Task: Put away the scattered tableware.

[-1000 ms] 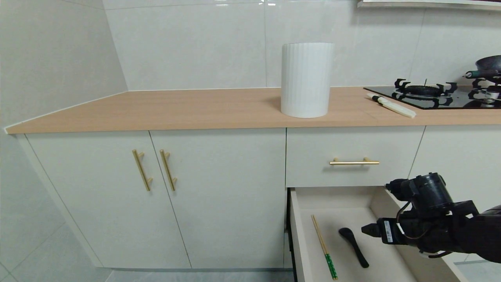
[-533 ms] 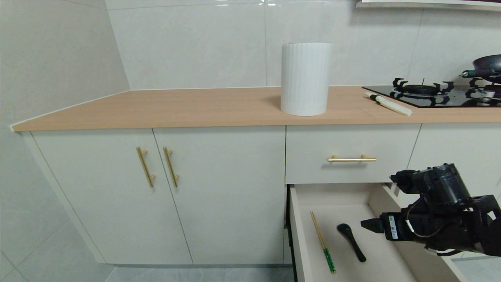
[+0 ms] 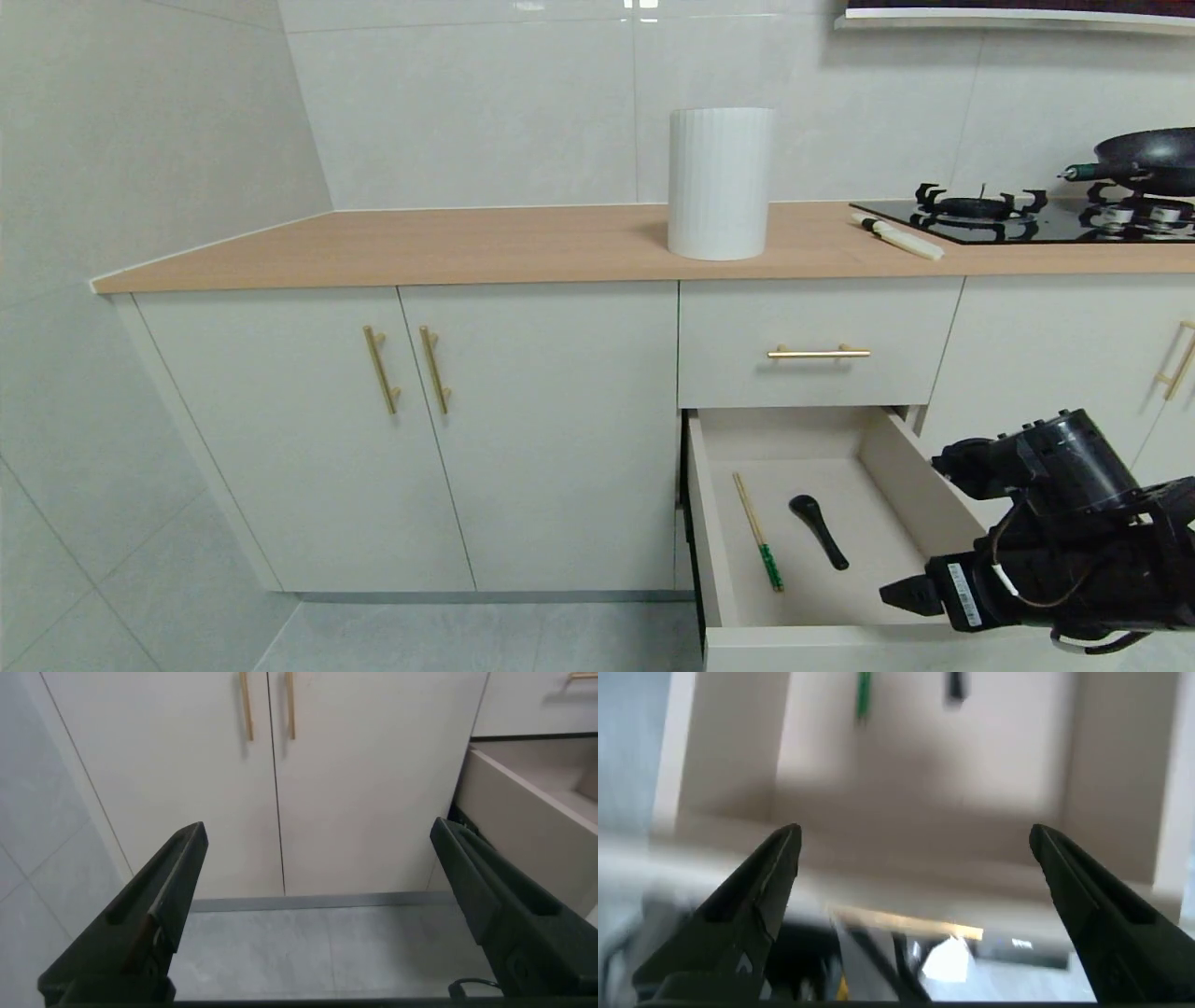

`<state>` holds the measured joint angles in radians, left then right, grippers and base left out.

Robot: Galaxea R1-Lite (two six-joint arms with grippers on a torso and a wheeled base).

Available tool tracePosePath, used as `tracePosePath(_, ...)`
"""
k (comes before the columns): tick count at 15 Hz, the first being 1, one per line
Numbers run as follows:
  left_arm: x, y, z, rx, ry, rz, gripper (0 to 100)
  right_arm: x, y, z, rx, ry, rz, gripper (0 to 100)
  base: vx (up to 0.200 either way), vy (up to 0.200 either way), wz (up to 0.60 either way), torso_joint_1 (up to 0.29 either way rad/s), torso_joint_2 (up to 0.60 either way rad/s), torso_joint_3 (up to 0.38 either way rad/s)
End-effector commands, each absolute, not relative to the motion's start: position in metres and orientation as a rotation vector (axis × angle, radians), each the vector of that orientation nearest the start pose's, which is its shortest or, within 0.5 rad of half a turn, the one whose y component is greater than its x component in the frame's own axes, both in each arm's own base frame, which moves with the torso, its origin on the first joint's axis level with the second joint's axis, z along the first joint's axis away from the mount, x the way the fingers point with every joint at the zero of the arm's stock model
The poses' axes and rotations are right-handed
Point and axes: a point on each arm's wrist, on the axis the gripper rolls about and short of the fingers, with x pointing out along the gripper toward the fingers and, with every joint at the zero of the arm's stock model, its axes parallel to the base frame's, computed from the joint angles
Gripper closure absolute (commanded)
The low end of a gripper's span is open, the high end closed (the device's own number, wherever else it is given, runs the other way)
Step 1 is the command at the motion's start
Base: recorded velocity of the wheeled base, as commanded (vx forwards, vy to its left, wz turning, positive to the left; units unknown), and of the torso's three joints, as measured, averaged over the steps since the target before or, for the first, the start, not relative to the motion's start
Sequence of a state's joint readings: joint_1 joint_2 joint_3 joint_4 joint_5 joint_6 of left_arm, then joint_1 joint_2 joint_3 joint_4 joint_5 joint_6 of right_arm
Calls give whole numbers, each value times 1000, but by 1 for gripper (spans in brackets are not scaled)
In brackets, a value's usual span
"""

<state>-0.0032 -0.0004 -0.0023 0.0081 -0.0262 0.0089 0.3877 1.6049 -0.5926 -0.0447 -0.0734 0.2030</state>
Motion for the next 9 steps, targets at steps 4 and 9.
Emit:
tracePosePath(4,-23,-1,75,9,6,-29,0,186,91,108,-132,1095,311,0,0,0,0,0,0,0)
tracePosePath(9,-23,-1,75,9,6,-29,0,182,99,100,-172,1157,342,0,0,0,0,0,0,0)
